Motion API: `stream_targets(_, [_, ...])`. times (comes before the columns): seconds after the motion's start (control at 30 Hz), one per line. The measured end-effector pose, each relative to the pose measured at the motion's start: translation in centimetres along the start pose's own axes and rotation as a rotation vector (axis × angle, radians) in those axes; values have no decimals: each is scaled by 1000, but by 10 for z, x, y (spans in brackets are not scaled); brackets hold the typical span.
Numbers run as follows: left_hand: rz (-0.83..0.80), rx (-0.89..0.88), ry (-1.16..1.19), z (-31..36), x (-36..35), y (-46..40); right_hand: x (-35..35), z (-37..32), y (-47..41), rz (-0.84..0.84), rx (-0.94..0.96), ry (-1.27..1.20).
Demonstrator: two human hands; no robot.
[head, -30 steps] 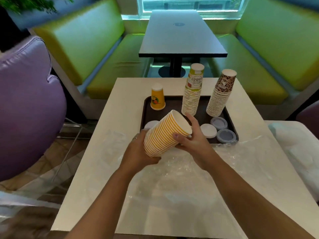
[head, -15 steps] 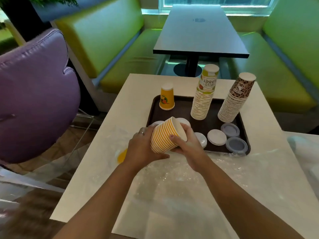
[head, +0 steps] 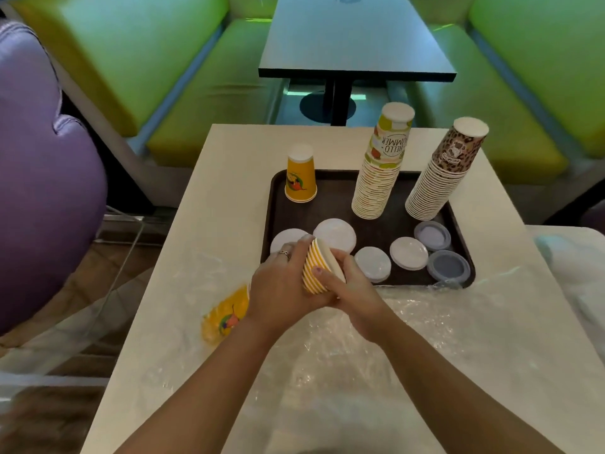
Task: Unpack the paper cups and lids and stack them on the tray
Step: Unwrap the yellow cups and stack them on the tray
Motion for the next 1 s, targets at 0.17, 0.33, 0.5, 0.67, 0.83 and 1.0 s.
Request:
stream_targets(0.17, [4,22,-16,-2,-2,-6,14,-15,-12,113,91,223])
stream_targets(0.33, [-15,31,-21,-4,-3,-13,16,-27,-20,84,117,231])
stream_targets(0.5, [-51,67,77,-14,-2,-23,6,-68,-25,-176,234,459])
stream_targets(0.67, [-33,110,189,-26,8,-38,-31,-118,-24,-491,438,1229])
stream_targets(0.83, [15,179,364,-37,23,-47,-73,-127,-25,-433,909,1923])
stream_targets(1.0, [24,253,449,-55,26,-54,-83,-152,-45,-417,1139,1926])
Point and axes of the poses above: each hand's wrist, its own y-axis away from the middle knuckle, its own x-axis out of the back of the hand, z = x × y, the point moved 9 cm from there along -y, towards the middle knuckle, and after that the axes turned 7 degrees about -y, right-handed, at the moved point
